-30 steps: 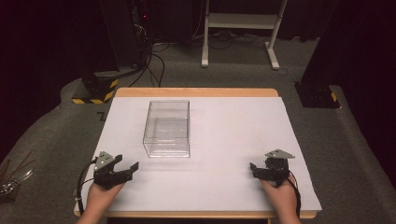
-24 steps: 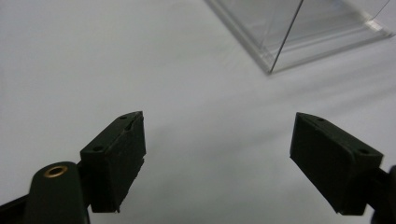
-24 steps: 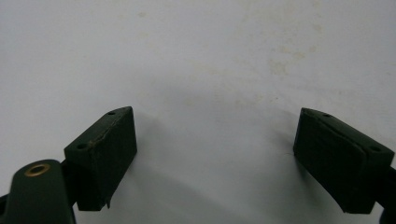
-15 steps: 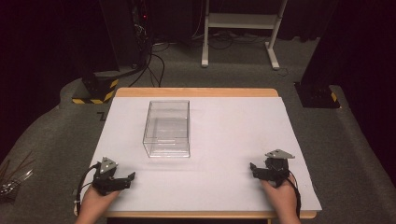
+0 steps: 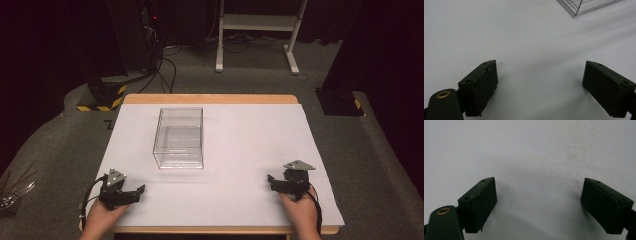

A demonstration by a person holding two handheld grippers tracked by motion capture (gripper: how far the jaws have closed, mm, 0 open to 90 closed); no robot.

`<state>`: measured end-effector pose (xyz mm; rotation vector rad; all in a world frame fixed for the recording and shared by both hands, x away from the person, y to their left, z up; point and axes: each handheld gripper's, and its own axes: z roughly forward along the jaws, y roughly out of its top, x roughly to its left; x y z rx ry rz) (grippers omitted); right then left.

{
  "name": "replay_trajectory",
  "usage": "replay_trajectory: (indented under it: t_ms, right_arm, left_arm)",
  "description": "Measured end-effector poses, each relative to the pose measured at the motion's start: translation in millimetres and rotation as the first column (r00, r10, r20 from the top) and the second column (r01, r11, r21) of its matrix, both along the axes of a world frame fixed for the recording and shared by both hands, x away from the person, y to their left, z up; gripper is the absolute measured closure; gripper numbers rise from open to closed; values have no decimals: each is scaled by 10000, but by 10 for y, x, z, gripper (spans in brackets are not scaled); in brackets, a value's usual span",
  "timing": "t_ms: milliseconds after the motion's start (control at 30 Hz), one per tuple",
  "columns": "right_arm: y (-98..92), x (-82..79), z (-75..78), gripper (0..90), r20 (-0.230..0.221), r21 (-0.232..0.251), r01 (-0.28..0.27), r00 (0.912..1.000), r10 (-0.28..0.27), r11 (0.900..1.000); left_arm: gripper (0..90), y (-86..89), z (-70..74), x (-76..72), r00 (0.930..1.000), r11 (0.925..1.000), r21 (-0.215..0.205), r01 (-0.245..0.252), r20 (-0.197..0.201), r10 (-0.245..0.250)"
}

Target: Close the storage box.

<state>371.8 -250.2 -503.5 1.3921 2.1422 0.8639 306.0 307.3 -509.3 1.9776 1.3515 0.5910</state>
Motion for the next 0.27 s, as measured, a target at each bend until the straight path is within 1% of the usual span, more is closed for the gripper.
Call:
replay_trajectory:
  t_ms: [267]
  right_arm:
    - [1, -2, -1, 136, 31, 0, 8, 10000, -8, 10000]
  left_arm:
    - [131, 0, 0, 0, 10000, 10000, 0, 0, 2, 0]
